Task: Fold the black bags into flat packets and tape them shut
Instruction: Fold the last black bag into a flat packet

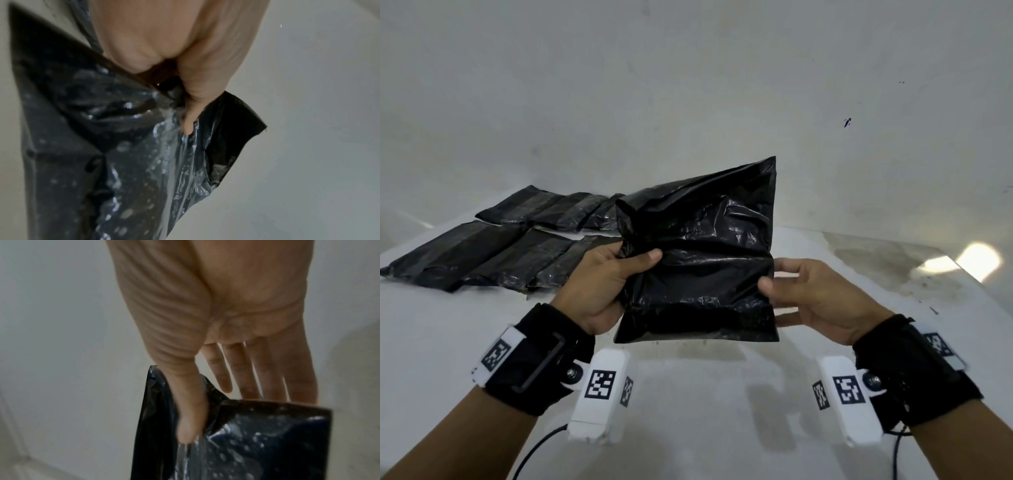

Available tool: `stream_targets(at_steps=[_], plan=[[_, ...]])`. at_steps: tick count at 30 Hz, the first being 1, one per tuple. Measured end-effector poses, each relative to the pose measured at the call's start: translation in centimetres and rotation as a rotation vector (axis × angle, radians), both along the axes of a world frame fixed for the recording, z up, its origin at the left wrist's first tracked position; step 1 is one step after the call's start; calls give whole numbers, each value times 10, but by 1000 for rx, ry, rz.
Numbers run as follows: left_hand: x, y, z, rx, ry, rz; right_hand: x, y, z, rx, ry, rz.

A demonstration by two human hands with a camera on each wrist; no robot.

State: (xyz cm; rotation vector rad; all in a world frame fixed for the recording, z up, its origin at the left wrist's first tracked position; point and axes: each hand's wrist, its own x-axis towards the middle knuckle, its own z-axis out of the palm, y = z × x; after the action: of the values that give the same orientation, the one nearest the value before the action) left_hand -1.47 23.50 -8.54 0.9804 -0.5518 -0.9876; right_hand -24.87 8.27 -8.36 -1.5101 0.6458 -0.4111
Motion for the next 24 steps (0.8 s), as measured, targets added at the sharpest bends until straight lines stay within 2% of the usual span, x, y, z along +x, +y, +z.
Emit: stream_targets(at_steps=[2,9,15,19,21,24], plan=[[0,1,0,-1,4,-4,0,1,-5,12,25,33],[0,3,-4,20,8,-10,-2,-3,-5,20,36,-98],[2,4,-4,-1,-7,-21,0,-4,5,215,-22,-238],[0,5,-5,-4,-29,-42,10,5,6,271,86,-97],[-2,6,-6,-2,-36,-52,18,11,3,270,59,-58],[-1,6,-11,39,-47,-54,29,14,-6,289,-58,-116]])
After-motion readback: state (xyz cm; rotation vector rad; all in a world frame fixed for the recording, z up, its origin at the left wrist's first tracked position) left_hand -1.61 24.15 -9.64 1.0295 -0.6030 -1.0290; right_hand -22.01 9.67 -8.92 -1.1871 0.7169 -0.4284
